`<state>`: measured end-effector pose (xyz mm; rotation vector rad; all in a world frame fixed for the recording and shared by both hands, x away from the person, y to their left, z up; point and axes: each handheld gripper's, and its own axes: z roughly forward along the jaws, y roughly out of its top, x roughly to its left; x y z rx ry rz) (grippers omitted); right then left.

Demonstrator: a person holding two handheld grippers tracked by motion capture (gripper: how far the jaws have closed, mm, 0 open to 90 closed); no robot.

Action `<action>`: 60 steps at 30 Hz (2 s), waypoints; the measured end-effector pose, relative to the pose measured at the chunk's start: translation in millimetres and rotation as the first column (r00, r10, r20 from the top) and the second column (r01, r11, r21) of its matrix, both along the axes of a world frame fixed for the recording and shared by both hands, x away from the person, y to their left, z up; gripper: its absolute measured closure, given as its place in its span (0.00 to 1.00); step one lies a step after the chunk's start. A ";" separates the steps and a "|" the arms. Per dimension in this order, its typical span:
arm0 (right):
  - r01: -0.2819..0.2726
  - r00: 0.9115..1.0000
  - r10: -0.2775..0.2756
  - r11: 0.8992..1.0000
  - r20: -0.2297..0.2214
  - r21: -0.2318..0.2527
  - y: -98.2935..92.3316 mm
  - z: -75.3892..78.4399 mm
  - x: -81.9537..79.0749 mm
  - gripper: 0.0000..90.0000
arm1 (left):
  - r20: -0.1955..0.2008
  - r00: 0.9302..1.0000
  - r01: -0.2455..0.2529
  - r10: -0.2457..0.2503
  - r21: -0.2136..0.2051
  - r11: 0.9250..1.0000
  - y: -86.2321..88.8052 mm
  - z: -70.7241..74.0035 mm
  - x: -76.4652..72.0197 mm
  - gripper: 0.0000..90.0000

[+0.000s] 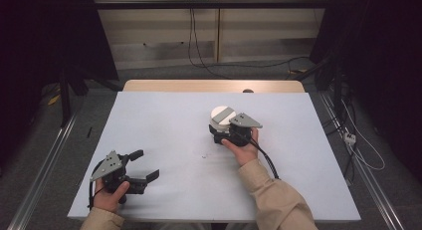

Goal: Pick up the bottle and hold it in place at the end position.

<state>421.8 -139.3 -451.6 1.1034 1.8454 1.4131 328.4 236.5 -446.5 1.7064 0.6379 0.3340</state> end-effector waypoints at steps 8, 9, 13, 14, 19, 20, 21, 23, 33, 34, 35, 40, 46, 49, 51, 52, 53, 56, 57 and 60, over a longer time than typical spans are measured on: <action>-0.013 1.000 0.013 1.000 -0.003 -0.007 6.3 -1.9 2.3 0.21 | 0.000 1.000 0.000 0.000 0.001 1.000 0.4 0.0 0.0 0.05; -0.013 1.000 0.013 1.000 -0.003 -0.008 6.7 -2.3 2.6 0.21 | 0.000 1.000 0.000 0.000 0.000 1.000 0.3 0.0 0.1 0.05; -0.014 1.000 0.014 1.000 -0.005 -0.008 8.0 -3.0 3.6 0.21 | 0.001 1.000 0.002 -0.002 0.000 1.000 0.3 -0.1 0.1 0.05; -0.015 1.000 0.015 1.000 -0.005 -0.007 8.2 -3.1 3.8 0.21 | 0.000 1.000 0.002 -0.002 -0.001 1.000 0.3 -0.1 0.1 0.05; -0.015 1.000 0.015 1.000 -0.006 -0.010 9.5 -3.9 4.5 0.21 | 0.000 1.000 0.002 -0.002 0.000 1.000 0.4 -0.2 0.3 0.05; -0.016 1.000 0.016 1.000 -0.007 -0.011 9.7 -4.1 4.5 0.21 | 0.000 1.000 0.000 0.000 -0.002 1.000 0.3 -0.1 0.2 0.05; -0.016 1.000 0.016 1.000 -0.007 -0.013 9.7 -4.3 4.5 0.21 | -0.001 1.000 0.000 0.000 -0.002 1.000 0.3 -0.1 0.2 0.05; -0.018 1.000 0.018 1.000 -0.008 -0.010 9.5 -4.3 4.7 0.21 | -0.002 1.000 0.002 -0.002 -0.002 1.000 0.0 -0.4 0.3 0.05; -0.014 1.000 0.014 1.000 -0.005 -0.011 8.6 -4.5 5.4 0.21 | -0.004 1.000 0.002 -0.002 -0.004 1.000 -0.3 -0.5 0.3 0.05; -0.015 1.000 0.015 1.000 -0.004 -0.013 8.5 -4.5 5.5 0.21 | -0.005 1.000 0.003 -0.003 -0.004 1.000 -0.5 -0.5 0.3 0.05; -0.015 1.000 0.015 1.000 -0.005 -0.014 8.4 -4.7 5.6 0.21 | -0.005 1.000 0.004 -0.004 -0.004 1.000 -0.5 -0.6 0.3 0.05; -0.014 1.000 0.014 1.000 -0.010 -0.017 8.2 -5.9 6.2 0.21 | -0.004 1.000 0.003 -0.003 -0.003 1.000 -0.3 -0.4 0.3 0.05; -0.020 1.000 0.020 1.000 -0.010 -0.017 8.4 -6.3 6.5 0.21 | -0.005 1.000 0.004 -0.004 -0.004 1.000 -0.6 -0.6 0.4 0.05; -0.020 1.000 0.020 1.000 -0.013 -0.019 8.7 -7.0 6.8 0.21 | -0.008 1.000 0.001 -0.001 -0.005 1.000 -0.6 -0.8 0.4 0.05; -0.019 1.000 0.019 1.000 -0.014 -0.022 8.2 -7.6 7.1 0.21 | -0.008 1.000 0.001 -0.001 -0.004 1.000 -0.6 -0.8 0.4 0.05; -0.018 1.000 0.018 1.000 -0.013 -0.022 7.9 -7.9 7.4 0.21 | -0.008 1.000 0.001 -0.001 -0.005 1.000 -0.7 -0.8 0.4 0.05; -0.018 1.000 0.018 1.000 -0.013 -0.019 7.7 -8.0 7.6 0.21 | -0.008 1.000 0.002 -0.002 -0.004 1.000 -0.7 -0.9 0.5 0.05; -0.017 1.000 0.017 1.000 -0.013 -0.021 7.5 -7.8 7.6 0.21 | -0.006 1.000 0.003 -0.003 -0.003 1.000 -0.9 -1.0 0.8 0.05; -0.018 1.000 0.018 1.000 -0.014 -0.020 7.3 -8.0 7.7 0.21 | -0.006 1.000 0.004 -0.004 -0.001 1.000 -0.8 -1.0 0.9 0.05; -0.021 1.000 0.021 1.000 -0.012 -0.021 7.1 -8.2 7.9 0.21 | -0.009 1.000 0.003 -0.003 -0.001 1.000 -1.0 -1.2 1.1 0.05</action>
